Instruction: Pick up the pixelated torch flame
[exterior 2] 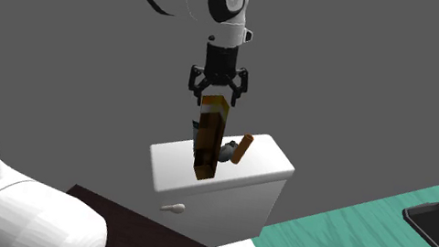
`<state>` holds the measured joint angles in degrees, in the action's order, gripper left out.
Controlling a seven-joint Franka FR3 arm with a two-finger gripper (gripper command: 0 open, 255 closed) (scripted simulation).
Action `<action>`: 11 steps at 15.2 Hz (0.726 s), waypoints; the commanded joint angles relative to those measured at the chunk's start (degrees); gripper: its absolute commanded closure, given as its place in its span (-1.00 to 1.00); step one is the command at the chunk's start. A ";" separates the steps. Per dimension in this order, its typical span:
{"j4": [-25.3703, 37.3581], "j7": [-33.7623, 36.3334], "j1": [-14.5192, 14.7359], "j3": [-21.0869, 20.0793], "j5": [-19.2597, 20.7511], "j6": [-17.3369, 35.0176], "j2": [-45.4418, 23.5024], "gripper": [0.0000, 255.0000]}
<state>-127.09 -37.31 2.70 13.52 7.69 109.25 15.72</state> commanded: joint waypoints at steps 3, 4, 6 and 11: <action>-1.99 -0.27 -0.04 0.35 -0.06 3.28 -1.19 -1.00; -2.56 -0.25 -0.06 0.40 -0.06 4.08 -1.42 -1.00; -2.89 -0.23 -0.06 0.43 -0.05 4.53 -1.55 -1.00; -2.82 -0.19 -0.04 0.39 -0.07 4.49 -1.57 1.00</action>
<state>-129.84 -37.52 2.66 13.91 7.59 113.73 14.24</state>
